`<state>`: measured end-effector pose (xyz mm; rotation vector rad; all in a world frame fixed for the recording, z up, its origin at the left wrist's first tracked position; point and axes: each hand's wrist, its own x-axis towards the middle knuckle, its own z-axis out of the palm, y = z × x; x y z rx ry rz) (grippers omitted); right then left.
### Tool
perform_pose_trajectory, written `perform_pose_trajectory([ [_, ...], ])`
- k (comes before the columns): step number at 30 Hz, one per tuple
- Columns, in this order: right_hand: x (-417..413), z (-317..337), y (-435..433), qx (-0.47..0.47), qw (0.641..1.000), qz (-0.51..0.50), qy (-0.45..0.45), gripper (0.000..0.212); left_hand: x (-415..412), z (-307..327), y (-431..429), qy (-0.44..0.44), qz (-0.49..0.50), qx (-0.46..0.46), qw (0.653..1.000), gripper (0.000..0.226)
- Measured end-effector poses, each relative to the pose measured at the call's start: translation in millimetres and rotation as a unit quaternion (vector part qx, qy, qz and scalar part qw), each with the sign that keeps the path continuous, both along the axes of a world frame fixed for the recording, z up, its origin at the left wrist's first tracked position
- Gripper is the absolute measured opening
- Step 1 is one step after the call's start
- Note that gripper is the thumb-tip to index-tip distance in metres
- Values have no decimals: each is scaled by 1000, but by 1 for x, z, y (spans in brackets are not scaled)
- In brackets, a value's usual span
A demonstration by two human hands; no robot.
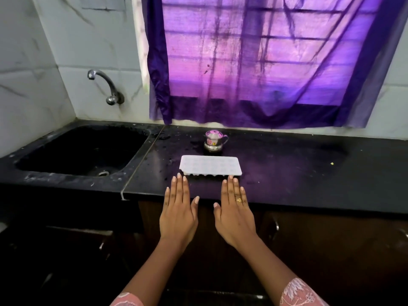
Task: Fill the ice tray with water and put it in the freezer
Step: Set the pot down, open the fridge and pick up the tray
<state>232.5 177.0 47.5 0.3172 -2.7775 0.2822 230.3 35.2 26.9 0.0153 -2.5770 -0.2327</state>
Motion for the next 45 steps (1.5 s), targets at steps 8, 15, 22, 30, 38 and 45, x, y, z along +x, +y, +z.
perform_pose_trajectory([
  [8,72,-2,3,-7,1000,21,-3,76,80,0,-1,-35,27,1,999,65],
  [15,125,-6,-7,4,1000,26,9,71,135,4,-15,-37,46,-11,998,65],
  [22,177,7,-35,-11,998,62,-25,77,198,4,-41,-45,65,-3,997,64],
  [30,256,5,-81,-11,996,81,-35,74,288,8,-88,-53,98,-18,994,63],
  [38,340,4,-103,-11,994,100,-47,76,373,6,-104,-60,117,-14,991,64],
  [45,390,2,-117,-3,989,133,-57,71,432,11,-116,-61,156,6,986,66],
])
